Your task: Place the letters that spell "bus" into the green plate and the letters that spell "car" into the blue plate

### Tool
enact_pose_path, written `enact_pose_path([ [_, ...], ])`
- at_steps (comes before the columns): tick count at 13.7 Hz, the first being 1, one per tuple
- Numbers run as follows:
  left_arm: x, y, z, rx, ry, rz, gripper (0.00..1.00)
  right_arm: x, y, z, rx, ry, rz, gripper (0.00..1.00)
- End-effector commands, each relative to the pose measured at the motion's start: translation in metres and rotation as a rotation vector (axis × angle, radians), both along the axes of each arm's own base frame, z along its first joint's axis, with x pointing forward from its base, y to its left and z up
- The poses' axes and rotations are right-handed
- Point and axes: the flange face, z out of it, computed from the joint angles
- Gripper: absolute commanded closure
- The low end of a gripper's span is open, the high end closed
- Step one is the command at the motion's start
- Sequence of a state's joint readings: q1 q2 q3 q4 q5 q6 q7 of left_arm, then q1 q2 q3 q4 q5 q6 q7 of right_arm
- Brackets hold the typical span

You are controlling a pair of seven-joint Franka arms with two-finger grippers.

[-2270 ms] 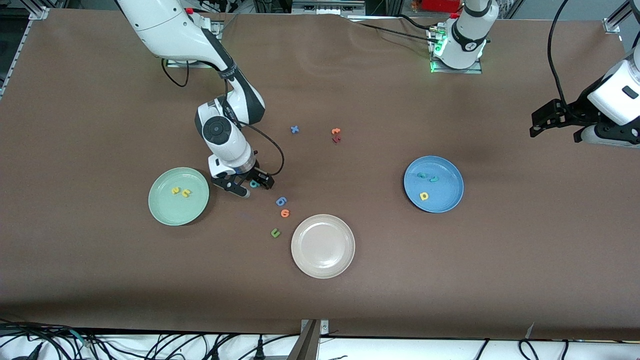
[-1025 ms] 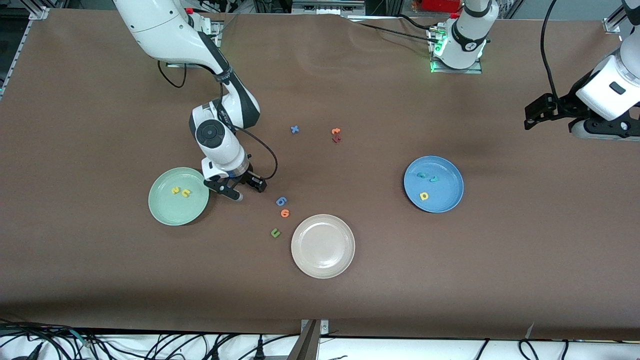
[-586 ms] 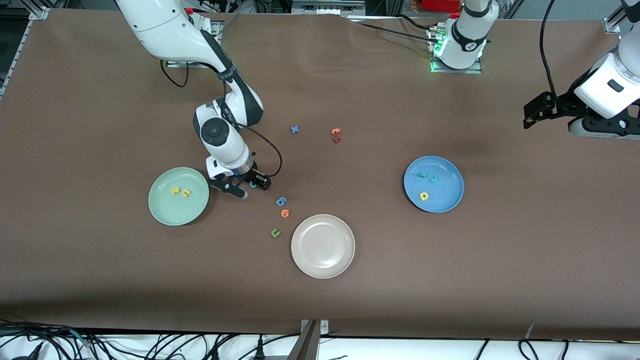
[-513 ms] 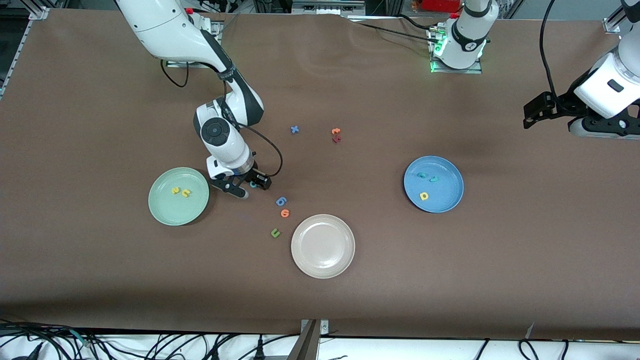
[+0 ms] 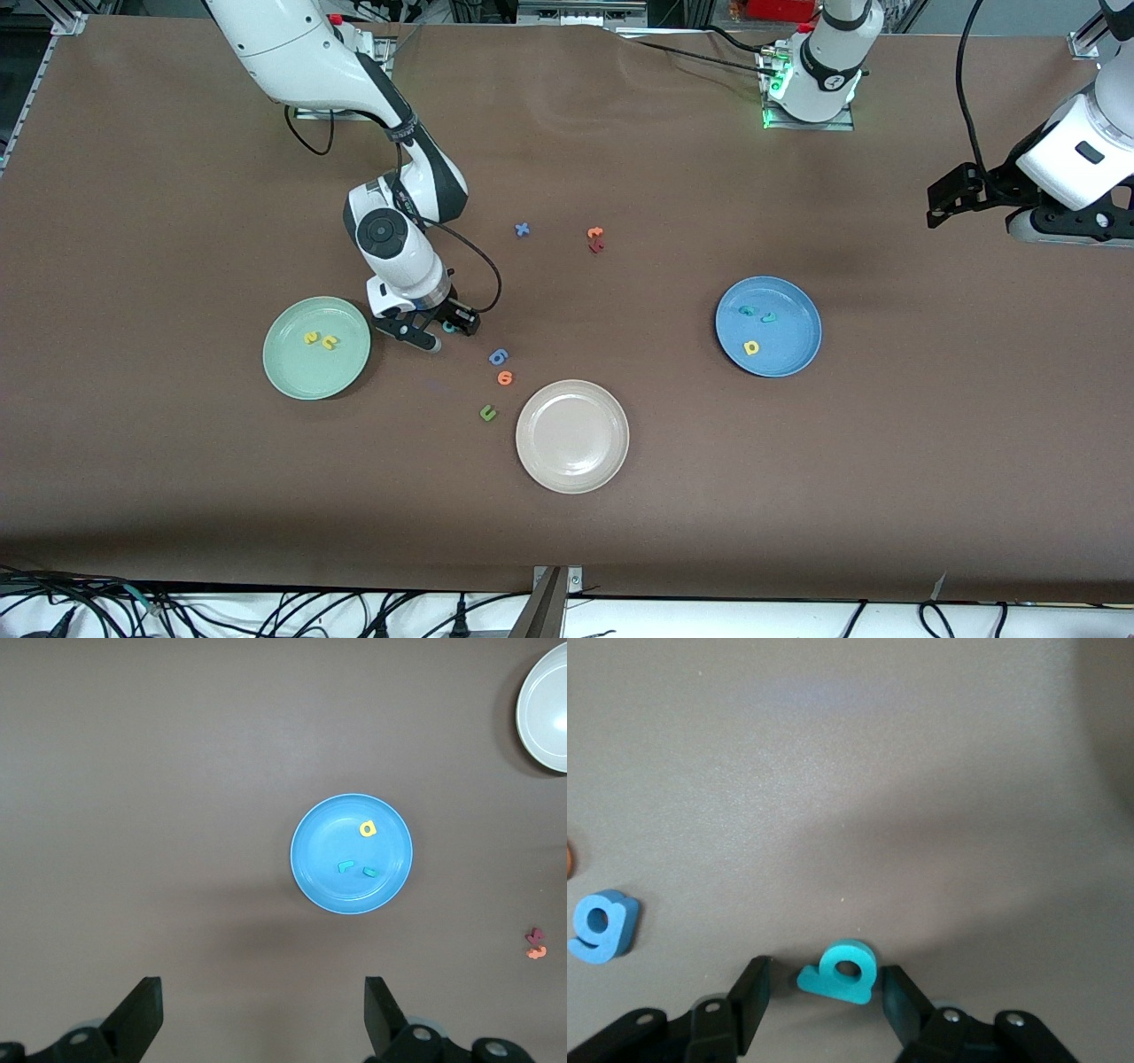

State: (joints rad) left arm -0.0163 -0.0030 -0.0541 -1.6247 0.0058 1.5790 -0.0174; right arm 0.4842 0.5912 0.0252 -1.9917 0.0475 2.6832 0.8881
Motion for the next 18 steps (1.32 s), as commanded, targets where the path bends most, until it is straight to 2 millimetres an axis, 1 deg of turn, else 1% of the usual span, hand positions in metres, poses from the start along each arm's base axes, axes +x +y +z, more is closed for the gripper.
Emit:
enact_pose_path([
  [1,-0.007,0.000,0.003,0.020,-0.001,0.003,0.00,0.004,0.000,-0.007,-0.002,-0.001,0.013,0.39],
  [10,-0.007,0.000,0.003,0.019,0.006,-0.001,0.00,0.007,-0.004,-0.006,-0.006,-0.006,0.024,0.39],
  [11,-0.007,0.000,0.003,0.019,0.005,-0.001,0.00,0.006,-0.004,-0.007,-0.007,-0.004,0.026,0.42],
  [12,-0.007,0.000,0.003,0.019,0.006,-0.001,0.00,0.007,-0.006,-0.007,-0.009,-0.006,0.030,0.50],
  [13,-0.006,0.001,0.003,0.019,0.006,0.000,0.00,0.008,-0.007,-0.007,-0.011,-0.007,0.033,0.55],
  [14,-0.007,0.000,0.003,0.019,0.006,-0.001,0.00,0.009,-0.009,-0.007,-0.014,-0.007,0.037,0.58],
  [16,-0.006,0.000,0.003,0.019,0.005,-0.001,0.00,0.011,-0.014,-0.006,-0.019,-0.011,0.040,0.58],
  [17,-0.007,-0.001,0.003,0.017,0.005,-0.003,0.00,0.012,-0.016,-0.007,-0.021,-0.011,0.039,0.60],
  [18,-0.006,0.000,0.003,0.019,0.005,-0.003,0.00,0.013,-0.017,-0.007,-0.024,-0.013,0.050,0.67],
])
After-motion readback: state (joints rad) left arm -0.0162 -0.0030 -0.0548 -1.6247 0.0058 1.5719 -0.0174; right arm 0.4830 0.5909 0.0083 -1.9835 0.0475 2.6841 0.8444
